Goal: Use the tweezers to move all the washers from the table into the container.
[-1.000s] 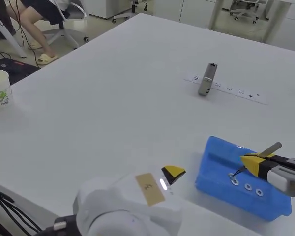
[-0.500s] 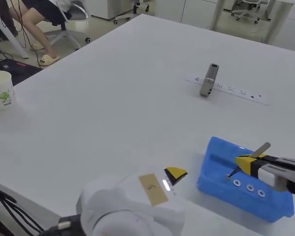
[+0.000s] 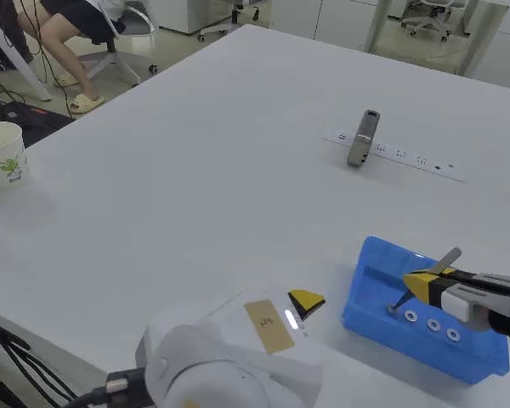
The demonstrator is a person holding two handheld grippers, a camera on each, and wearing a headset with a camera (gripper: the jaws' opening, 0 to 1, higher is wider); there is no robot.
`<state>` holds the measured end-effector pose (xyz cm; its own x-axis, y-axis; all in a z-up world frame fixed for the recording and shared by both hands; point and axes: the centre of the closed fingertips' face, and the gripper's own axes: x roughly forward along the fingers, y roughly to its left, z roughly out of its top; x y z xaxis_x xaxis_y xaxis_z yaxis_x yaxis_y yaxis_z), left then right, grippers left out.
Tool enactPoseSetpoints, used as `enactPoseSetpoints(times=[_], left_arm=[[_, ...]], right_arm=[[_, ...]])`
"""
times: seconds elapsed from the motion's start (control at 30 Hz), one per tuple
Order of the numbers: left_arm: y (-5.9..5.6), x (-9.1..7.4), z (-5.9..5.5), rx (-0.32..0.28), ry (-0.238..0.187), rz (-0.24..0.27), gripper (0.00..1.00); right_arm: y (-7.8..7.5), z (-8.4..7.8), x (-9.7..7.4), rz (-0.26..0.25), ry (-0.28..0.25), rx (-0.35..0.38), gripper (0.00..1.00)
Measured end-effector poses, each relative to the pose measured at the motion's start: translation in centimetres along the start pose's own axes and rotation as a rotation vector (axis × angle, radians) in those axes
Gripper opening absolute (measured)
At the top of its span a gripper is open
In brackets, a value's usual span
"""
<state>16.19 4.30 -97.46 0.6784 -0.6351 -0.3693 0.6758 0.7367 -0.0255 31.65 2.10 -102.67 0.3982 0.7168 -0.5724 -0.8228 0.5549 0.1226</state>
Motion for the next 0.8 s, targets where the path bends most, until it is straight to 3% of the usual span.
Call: enactPoseSetpoints(times=[0.37,0.47,0.8], left_arm=[[-0.1,0.0,0.0,0.002,0.002,-0.005,0.77],[-0.1,0.0,0.0,0.001,0.002,-0.004,0.76],[0.0,0.0,0.0,0.002,0.002,-0.004,0.76]], right_arm=[[-0.1,-0.1,0.1,-0.008,0.002,-0.016,0.03],[-0.3,0.4,-0.2,-0.026,-0.022,-0.004,0.04],[0.1,1.7,-1.1,-0.016,-0.078,0.026,0.03]])
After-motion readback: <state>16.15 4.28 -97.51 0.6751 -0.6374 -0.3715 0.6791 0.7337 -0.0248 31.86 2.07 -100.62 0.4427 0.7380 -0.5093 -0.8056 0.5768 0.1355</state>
